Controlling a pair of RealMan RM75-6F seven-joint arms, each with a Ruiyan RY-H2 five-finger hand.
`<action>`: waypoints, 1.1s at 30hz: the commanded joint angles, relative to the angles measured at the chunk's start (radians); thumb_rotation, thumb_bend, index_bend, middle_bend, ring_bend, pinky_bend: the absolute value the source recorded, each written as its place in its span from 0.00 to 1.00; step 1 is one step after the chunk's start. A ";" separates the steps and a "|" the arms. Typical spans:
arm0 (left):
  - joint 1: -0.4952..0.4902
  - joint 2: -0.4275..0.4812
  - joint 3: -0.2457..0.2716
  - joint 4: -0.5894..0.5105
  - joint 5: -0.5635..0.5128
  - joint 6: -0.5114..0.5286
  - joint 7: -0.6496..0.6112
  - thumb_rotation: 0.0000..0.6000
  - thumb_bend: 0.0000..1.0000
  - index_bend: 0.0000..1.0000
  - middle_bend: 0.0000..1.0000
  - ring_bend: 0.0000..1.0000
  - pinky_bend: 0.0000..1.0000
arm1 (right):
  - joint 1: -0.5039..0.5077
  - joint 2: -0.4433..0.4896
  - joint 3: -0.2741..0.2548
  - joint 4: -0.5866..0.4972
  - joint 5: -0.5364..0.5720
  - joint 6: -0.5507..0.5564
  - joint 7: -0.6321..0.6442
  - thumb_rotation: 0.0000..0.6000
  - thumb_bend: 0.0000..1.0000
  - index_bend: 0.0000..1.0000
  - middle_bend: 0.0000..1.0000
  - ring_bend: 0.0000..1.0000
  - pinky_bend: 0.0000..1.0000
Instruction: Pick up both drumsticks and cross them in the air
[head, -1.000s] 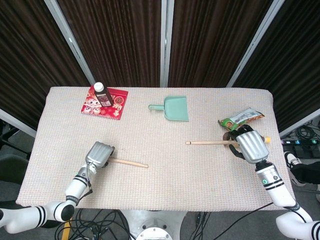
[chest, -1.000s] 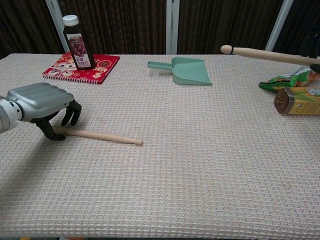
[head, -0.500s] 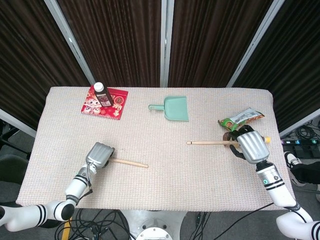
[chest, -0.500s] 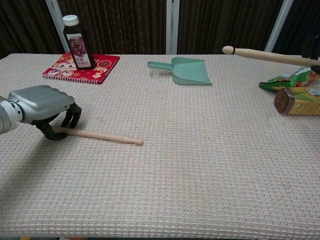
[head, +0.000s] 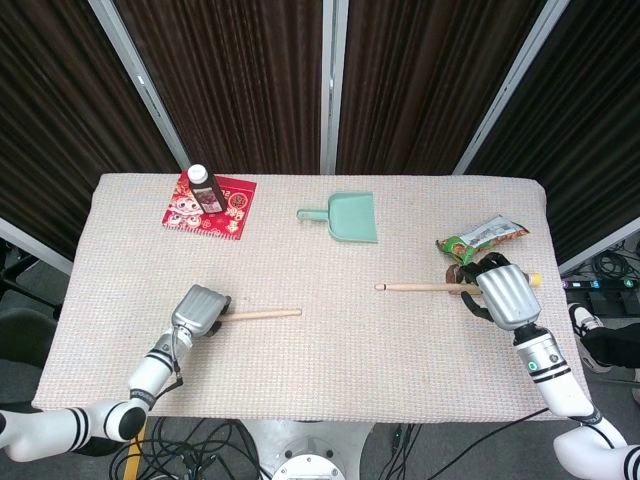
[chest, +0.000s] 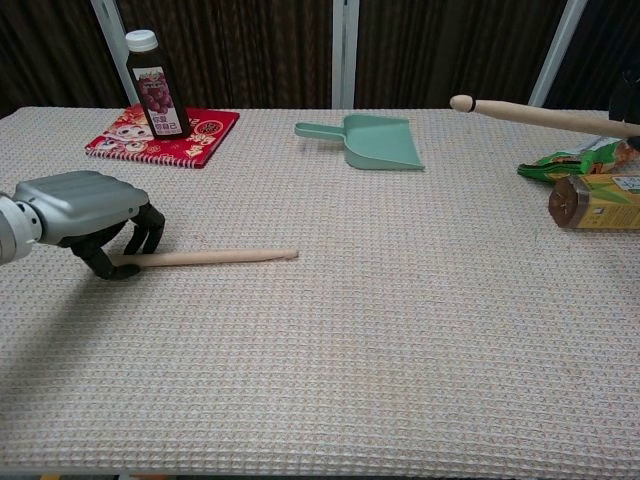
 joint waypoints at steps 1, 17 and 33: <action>0.024 0.044 -0.002 -0.013 0.096 -0.008 -0.186 1.00 0.46 0.59 0.60 0.69 0.80 | -0.009 0.005 -0.002 -0.005 0.000 0.012 0.009 1.00 0.59 0.61 0.61 0.44 0.30; 0.060 0.103 -0.023 0.023 0.445 0.160 -0.949 1.00 0.48 0.61 0.63 0.69 0.80 | -0.021 -0.058 -0.074 -0.034 -0.129 0.036 0.346 1.00 0.59 0.62 0.61 0.44 0.30; -0.038 0.056 -0.034 0.028 0.498 0.114 -1.024 1.00 0.48 0.61 0.63 0.69 0.80 | 0.073 -0.326 0.005 -0.004 -0.068 -0.044 0.328 1.00 0.61 0.64 0.62 0.45 0.30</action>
